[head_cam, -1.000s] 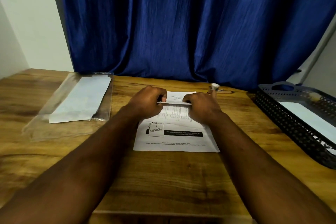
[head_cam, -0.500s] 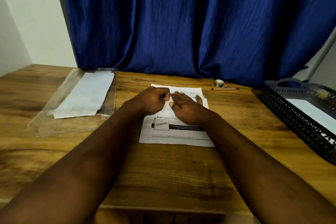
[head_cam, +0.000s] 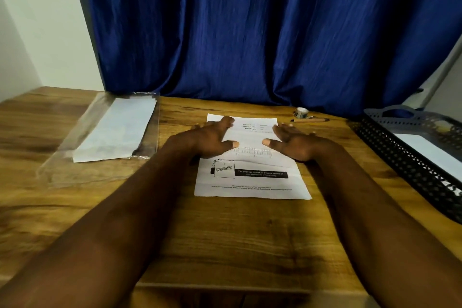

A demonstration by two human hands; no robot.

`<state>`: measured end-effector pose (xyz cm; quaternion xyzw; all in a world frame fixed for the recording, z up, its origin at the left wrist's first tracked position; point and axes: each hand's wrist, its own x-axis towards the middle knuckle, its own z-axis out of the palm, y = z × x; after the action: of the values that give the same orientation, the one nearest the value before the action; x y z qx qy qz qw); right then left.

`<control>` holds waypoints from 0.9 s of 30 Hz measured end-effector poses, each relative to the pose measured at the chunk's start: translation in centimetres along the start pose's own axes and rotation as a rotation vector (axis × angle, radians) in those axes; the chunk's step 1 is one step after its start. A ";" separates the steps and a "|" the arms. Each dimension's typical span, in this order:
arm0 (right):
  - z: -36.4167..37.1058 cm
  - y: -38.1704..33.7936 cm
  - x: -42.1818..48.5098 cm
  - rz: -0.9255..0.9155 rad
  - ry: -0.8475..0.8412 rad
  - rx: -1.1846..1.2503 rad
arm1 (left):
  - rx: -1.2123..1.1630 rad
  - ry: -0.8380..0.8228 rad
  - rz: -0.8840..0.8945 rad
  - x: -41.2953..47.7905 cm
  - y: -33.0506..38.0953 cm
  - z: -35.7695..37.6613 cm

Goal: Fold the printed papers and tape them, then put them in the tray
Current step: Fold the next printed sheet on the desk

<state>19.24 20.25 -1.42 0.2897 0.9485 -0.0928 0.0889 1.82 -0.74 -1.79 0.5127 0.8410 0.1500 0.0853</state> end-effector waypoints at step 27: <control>0.0 -2.7 -1.5 -0.230 0.516 0.021 | 0.016 0.390 0.124 -0.2 0.8 0.4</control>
<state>18.90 17.28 -0.75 0.1952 0.9653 -0.0352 -0.1698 2.69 -0.55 -1.91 0.5257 0.8095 0.2445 -0.0926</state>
